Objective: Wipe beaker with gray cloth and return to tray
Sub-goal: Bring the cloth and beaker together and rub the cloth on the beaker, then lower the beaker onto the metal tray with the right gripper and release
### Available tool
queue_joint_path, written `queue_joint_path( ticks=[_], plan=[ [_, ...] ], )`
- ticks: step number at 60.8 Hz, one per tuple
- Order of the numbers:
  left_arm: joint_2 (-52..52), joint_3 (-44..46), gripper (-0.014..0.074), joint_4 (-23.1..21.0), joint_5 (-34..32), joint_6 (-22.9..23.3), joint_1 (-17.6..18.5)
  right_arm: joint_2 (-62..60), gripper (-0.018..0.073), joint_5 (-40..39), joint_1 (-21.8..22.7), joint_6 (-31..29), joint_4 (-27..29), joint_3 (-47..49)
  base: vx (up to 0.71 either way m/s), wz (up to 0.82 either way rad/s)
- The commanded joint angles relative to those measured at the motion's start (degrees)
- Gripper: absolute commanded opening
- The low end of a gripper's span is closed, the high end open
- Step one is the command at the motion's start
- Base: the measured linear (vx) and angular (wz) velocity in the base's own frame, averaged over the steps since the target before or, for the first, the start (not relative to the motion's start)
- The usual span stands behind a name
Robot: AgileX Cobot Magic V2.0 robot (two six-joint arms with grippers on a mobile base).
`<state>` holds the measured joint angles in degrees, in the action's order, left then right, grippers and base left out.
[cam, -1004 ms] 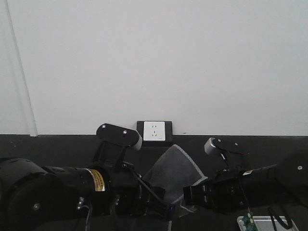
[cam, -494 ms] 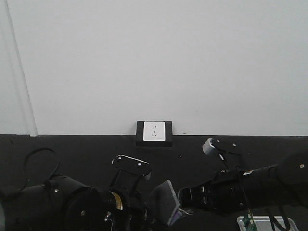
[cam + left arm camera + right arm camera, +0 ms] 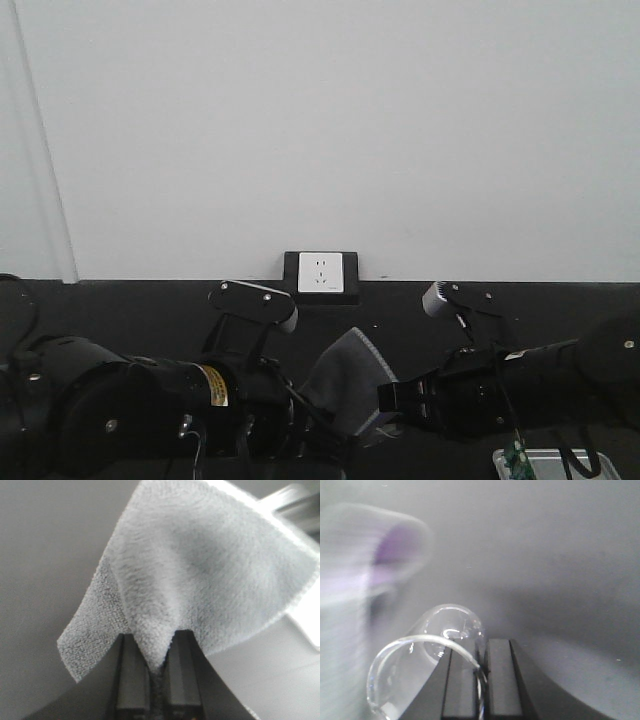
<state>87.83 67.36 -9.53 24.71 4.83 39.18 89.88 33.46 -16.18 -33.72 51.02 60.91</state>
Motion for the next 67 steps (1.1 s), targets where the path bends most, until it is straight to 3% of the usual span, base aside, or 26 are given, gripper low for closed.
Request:
queue_joint_path(
  ticks=[1,13,24,37,49,59,67],
  plan=[
    [-3.44,1.95,0.0,-1.87,-4.22,0.31,0.68,-1.92,-0.001,-2.01,0.07,-0.71,2.71,1.63,0.0,0.0],
    [-1.03,1.95,0.0,-2.01,-3.71,0.31,0.46,-2.2,-0.001,-1.63,0.07,-1.16,3.68,1.63,0.0,0.0],
    [4.2,1.84,0.0,0.96,-2.91,0.36,0.29,-3.68,-0.001,-0.37,0.07,-1.16,3.49,1.63,0.0,0.0],
    [6.57,1.84,0.0,1.49,0.28,0.36,-3.58,-6.71,-0.001,0.86,0.19,0.7,-0.32,1.63,0.0,0.0],
    [5.61,1.84,0.0,1.93,5.16,0.36,-8.25,-8.43,-0.001,2.68,0.19,8.91,-12.33,1.63,0.0,0.0],
    [1.73,1.84,0.0,4.16,8.22,0.49,-10.46,-9.77,-0.001,4.94,0.19,20.47,-29.09,1.63,0.0,0.0],
    [-2.19,1.84,0.0,8.63,11.99,4.25,-12.65,-10.73,-0.001,9.76,0.19,29.0,-43.34,1.63,0.0,0.0]
  ],
)
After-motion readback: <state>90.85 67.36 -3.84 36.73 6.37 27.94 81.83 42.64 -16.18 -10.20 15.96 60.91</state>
